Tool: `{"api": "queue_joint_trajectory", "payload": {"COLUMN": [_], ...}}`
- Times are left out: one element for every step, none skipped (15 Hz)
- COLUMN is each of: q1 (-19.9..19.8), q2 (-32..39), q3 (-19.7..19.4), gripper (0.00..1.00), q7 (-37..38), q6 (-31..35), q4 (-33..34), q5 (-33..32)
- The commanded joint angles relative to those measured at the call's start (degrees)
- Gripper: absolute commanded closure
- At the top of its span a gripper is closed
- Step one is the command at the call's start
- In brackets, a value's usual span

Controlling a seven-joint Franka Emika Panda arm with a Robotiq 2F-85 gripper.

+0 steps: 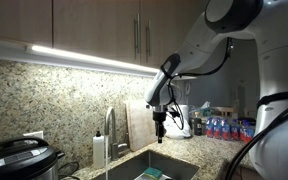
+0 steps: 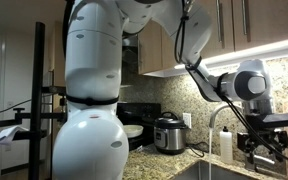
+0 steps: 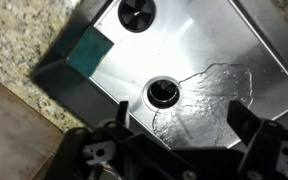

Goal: Turn the tap faucet to the left, then open the tap

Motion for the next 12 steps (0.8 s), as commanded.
{"api": "queue_joint_trajectory", "payload": {"q1": [1.8,2.1,2.4,2.7,3.0,3.3,3.5,3.7,3.9,4.7,4.9,5.0], "q2": [-8.2,-9.1,-9.9,-10.5,-11.2,-12.0,-12.8,-13.4,-14.0,-12.2,-12.8,-13.1], "q3": [-3.6,-4.1,-4.5,-4.8,-5.0,-5.2,-5.4,-5.4,-5.5,-6.5,-6.6,-6.6], "gripper": [0.0,0.0,0.0,0.0,0.0,0.0,0.0,0.0,0.0,0.0,0.0,0.0], "q7": [9.0,12.2,15.3,18.5,21.7,24.8,27.9,31.3,34.6,29.3,31.4,32.5], "q6": [-8.5,-11.1,-13.6,-15.4,-17.0,-18.5,-19.7,-20.6,-21.5,-19.3,-19.9,-20.2], "q4": [-3.4,-2.7,-2.1,-1.4,-1.2,-0.9,-0.9,-0.8,-0.8,-0.6,-0.5,-0.5], "q5": [0.1,-0.4,-0.4,-0.3,-0.2,0.1,0.2,-0.1,-0.2,-0.4,-0.4,-0.4]}}
